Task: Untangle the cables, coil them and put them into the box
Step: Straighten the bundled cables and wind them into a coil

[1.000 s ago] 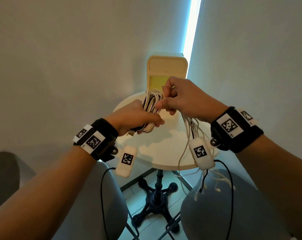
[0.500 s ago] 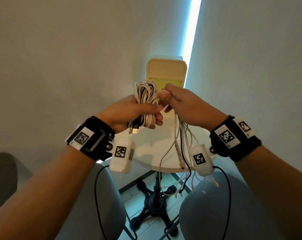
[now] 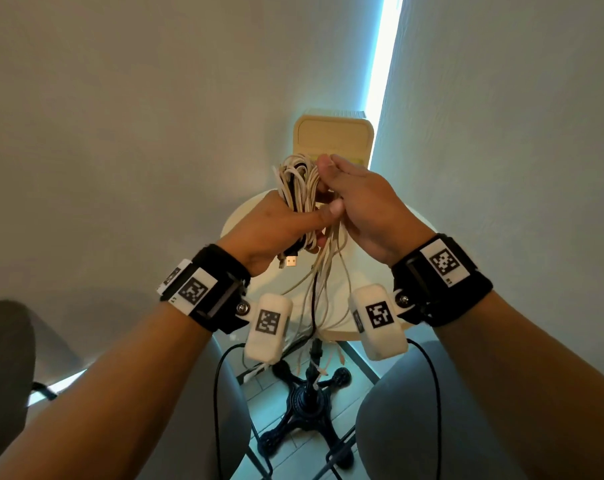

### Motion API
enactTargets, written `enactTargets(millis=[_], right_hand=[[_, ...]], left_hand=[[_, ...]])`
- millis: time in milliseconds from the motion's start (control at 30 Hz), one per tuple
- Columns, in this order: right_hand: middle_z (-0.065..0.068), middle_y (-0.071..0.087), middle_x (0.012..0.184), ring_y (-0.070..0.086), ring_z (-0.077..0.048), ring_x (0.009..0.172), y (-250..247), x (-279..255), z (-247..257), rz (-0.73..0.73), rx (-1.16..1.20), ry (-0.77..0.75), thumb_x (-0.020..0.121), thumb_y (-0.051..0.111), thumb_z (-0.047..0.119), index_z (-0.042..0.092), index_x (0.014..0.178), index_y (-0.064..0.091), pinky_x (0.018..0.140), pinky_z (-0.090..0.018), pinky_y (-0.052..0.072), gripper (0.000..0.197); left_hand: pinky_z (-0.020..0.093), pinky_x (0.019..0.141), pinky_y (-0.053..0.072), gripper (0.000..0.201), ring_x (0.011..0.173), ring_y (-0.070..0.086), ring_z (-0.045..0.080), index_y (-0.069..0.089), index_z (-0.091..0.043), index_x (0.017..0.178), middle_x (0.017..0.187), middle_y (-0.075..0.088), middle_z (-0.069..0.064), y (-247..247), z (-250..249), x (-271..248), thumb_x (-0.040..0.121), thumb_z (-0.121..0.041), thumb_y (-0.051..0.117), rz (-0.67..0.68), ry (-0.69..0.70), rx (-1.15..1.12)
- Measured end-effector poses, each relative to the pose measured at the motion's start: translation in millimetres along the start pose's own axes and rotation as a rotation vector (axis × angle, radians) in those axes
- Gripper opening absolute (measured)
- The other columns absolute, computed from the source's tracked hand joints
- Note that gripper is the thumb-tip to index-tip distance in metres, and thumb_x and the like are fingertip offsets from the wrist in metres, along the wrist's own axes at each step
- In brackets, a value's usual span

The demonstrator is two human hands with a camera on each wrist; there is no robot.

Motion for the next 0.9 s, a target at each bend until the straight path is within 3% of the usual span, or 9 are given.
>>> enactTargets(millis=[100,200,300,367,467,633,767,833,900], right_hand=[[-0.003,0.076,0.099,0.071,-0.024,0.102,1,-4,-3,0.052,0.031,0.022,0.112,0.047,0.031,0.011,0.119,0.067,0.087,-0.04,0.059,0.03],[-0.008,0.075,0.117,0.071,-0.019,0.116,5,-2,-5,0.05,-0.041,0.001,0.113,0.045,0.034,0.013,0.128,0.065,0.095,-0.036,0.06,0.033],[-0.019,0.066,0.126,0.069,-0.016,0.117,5,-2,-1,0.039,-0.156,-0.02,0.114,0.042,0.035,0.007,0.136,0.059,0.1,-0.035,0.056,0.039],[-0.019,0.064,0.12,0.068,-0.018,0.106,3,1,4,0.062,-0.33,-0.048,0.114,0.04,0.037,0.007,0.119,0.062,0.09,-0.037,0.06,0.037],[0.0,0.054,0.115,0.056,-0.014,0.099,-6,6,15,0.077,-0.629,-0.078,0.112,0.045,0.043,0.017,0.102,0.061,0.082,-0.029,0.046,0.032],[-0.019,0.067,0.099,0.056,-0.017,0.079,-18,9,25,0.076,-0.746,-0.207,0.103,0.065,0.039,0.005,0.1,0.065,0.073,-0.035,0.051,0.034],[-0.017,0.069,0.089,0.058,-0.018,0.069,-16,11,21,-0.032,-0.698,-0.246,0.1,0.07,0.037,0.008,0.093,0.066,0.07,-0.042,0.056,0.03],[-0.018,0.069,0.089,0.06,-0.021,0.072,-14,13,17,-0.074,-0.661,-0.245,0.099,0.072,0.037,0.009,0.092,0.066,0.072,-0.047,0.058,0.03],[-0.019,0.069,0.09,0.058,-0.02,0.074,-13,13,15,-0.08,-0.612,-0.252,0.099,0.072,0.037,0.007,0.091,0.067,0.072,-0.047,0.058,0.031]], left_hand=[[0.031,0.059,0.051,0.017,0.063,0.063,0.022,0.075,-0.01,0.098,0.072,0.071,0.007,-1,2,3,0.09,-0.021,0.084,-0.018,0.015,0.038],[0.04,0.067,0.051,0.01,0.069,0.064,0.029,0.077,-0.012,0.094,0.077,0.073,0.013,-2,8,7,0.088,-0.005,0.082,-0.111,0.018,0.01],[0.036,0.061,0.048,0.011,0.064,0.061,0.025,0.075,-0.011,0.083,0.07,0.07,0.01,2,12,6,0.09,-0.003,0.079,-0.175,0.0,-0.034],[0.035,0.059,0.047,0.011,0.062,0.06,0.024,0.074,-0.009,0.081,0.067,0.069,0.009,1,13,7,0.09,-0.005,0.079,-0.211,-0.023,-0.045],[0.036,0.064,0.049,0.008,0.068,0.062,0.023,0.076,-0.008,0.087,0.073,0.071,0.009,-5,16,9,0.088,-0.013,0.083,-0.202,-0.067,-0.012],[0.026,0.064,0.049,0.007,0.068,0.064,0.014,0.076,-0.015,0.091,0.077,0.072,0.002,-6,19,8,0.09,-0.015,0.083,-0.113,-0.124,0.007],[0.051,0.095,0.057,0.01,0.101,0.075,0.041,0.077,-0.006,0.105,0.099,0.077,0.02,0,17,4,0.095,-0.011,0.076,-0.039,-0.135,-0.106],[0.056,0.099,0.058,0.005,0.09,0.076,0.037,0.073,-0.003,0.1,0.088,0.074,0.016,4,16,0,0.1,-0.004,0.068,-0.01,-0.161,-0.199],[0.055,0.09,0.061,0.011,0.071,0.07,0.029,0.071,-0.007,0.091,0.073,0.065,0.01,7,14,-3,0.101,-0.003,0.066,0.005,-0.173,-0.228]])
Point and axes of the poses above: each hand's wrist, its own x-axis towards the middle knuckle, its own y-axis out of the palm, z = x × y, the point moved 5 cm from there along x, towards the middle knuckle
